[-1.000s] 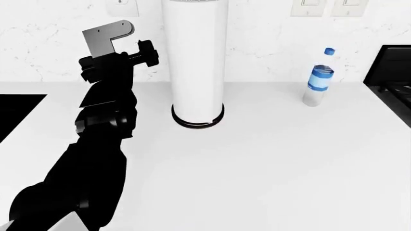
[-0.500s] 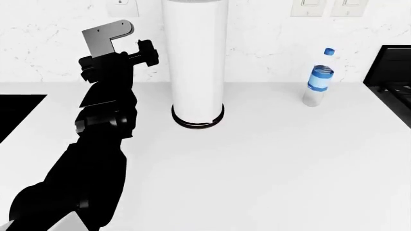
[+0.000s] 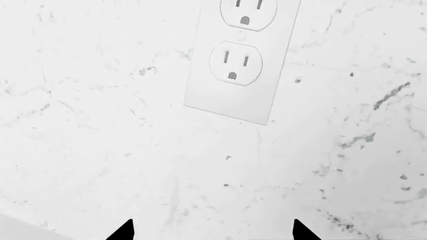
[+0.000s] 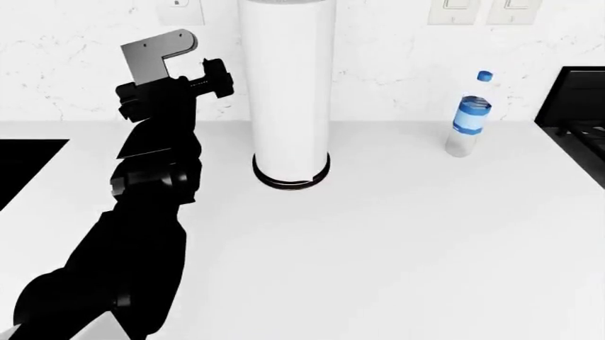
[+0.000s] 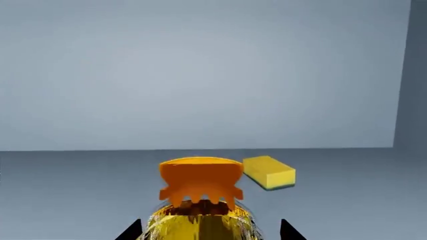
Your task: Pick the honey bottle and canned food from the counter and place them in the cabinets closest to them.
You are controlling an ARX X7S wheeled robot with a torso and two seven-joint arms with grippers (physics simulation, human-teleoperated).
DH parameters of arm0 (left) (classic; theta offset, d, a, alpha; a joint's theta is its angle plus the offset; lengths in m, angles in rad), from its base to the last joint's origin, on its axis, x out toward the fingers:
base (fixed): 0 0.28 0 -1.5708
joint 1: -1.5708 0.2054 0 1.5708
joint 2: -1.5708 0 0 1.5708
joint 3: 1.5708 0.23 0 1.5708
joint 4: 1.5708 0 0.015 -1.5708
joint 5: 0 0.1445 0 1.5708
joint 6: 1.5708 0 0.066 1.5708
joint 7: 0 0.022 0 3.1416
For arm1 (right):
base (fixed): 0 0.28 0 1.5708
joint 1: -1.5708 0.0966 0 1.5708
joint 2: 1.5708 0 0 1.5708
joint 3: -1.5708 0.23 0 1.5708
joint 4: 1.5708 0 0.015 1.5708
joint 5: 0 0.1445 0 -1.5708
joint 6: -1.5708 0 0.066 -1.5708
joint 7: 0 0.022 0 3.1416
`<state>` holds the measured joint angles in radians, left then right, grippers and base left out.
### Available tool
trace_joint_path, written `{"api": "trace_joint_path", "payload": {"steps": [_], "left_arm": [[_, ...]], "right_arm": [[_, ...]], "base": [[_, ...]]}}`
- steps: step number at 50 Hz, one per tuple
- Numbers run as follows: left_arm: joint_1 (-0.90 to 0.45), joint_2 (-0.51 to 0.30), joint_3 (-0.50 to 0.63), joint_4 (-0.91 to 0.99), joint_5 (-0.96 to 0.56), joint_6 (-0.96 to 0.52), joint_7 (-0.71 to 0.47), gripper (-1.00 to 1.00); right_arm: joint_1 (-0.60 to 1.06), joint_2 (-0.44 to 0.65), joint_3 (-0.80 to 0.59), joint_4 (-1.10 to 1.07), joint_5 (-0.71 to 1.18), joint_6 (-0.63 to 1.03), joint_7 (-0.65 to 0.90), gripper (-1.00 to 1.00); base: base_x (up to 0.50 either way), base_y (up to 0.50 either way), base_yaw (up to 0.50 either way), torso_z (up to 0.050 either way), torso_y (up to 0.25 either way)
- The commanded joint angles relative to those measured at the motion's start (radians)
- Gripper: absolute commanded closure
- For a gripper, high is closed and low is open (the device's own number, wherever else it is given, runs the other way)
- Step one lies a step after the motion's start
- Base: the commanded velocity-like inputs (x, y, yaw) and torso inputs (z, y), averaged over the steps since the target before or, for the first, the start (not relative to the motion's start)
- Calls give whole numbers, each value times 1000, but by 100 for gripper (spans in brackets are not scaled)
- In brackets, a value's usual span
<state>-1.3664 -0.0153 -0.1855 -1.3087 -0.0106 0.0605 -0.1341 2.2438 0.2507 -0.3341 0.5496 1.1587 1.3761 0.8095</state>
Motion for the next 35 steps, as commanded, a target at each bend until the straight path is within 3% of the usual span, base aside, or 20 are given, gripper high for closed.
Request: {"api": "trace_joint_path", "payload": {"steps": [1,18,35], "left_arm": [[0,0,2,0,-1,1,3,-100],[-1,1,7,0,0,3,3,-100],[0,1,11,0,-1,5,3,-100]], "right_arm": [[-120,-8,-130,211,83,35,-28,-100],[-49,-6,-176,109,60,29,-23,-100],[-32,26,-213,-107,8,-112,-114,-100]], "base": [[0,0,0,0,0],[4,0,0,0,0],[2,0,0,0,0]]}}
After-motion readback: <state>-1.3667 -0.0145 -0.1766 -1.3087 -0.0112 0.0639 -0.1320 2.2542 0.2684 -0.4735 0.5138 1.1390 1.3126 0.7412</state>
